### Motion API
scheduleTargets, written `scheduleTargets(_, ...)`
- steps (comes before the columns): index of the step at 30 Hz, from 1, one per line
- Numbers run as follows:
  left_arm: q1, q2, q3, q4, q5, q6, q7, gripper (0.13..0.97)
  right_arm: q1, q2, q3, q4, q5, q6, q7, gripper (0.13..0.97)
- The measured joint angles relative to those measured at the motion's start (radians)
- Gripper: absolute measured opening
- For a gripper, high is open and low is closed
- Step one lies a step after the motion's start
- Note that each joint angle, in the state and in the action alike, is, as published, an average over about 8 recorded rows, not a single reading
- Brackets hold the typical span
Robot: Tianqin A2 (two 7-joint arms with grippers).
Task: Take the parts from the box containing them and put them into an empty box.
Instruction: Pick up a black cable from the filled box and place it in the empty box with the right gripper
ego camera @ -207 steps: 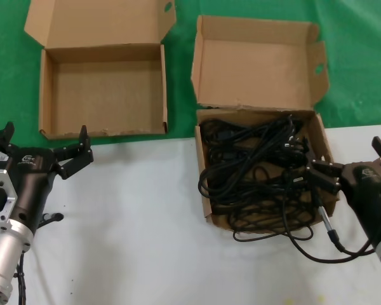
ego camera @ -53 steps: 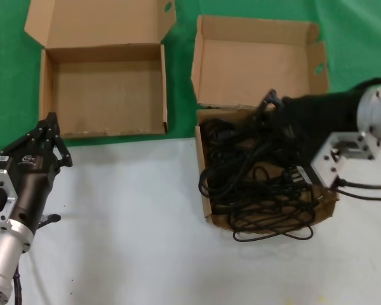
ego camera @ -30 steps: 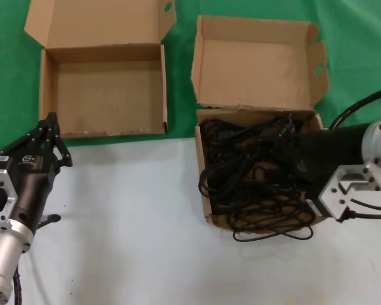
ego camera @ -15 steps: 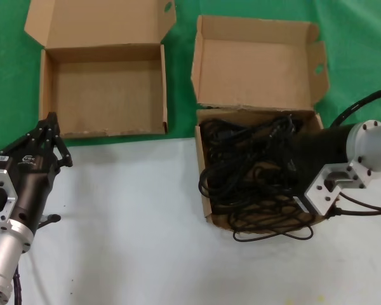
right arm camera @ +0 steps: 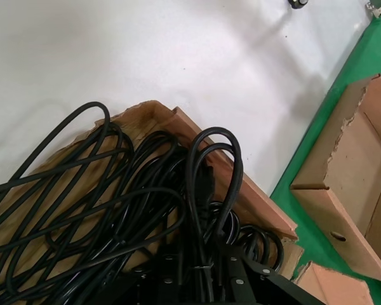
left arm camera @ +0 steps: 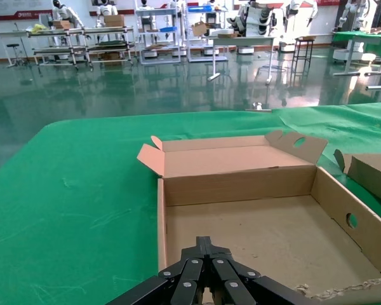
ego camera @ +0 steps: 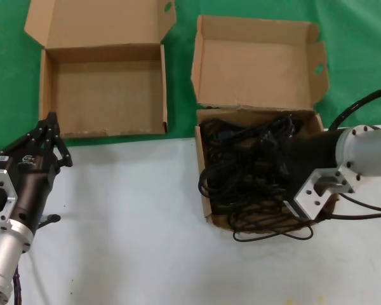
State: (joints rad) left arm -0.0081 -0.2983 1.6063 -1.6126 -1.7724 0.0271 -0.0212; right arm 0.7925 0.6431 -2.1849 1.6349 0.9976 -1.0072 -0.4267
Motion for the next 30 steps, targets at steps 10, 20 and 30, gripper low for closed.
scheduleTargets(10, 0.000, 0.000, 0.000, 0.000, 0.000, 0.000, 0.000, 0.145, 0.000, -0.012, -0.002, 0.001, -0.008, -0.003, 0.009, 0.213)
scheduleTargets(20, 0.000, 0.000, 0.000, 0.000, 0.000, 0.000, 0.000, 0.145, 0.028, -0.012, 0.028, 0.027, 0.052, -0.031, 0.060, 0.180)
scheduleTargets(30, 0.000, 0.000, 0.000, 0.000, 0.000, 0.000, 0.000, 0.145, 0.151, -0.129, 0.014, -0.072, 0.053, -0.004, 0.071, 0.179)
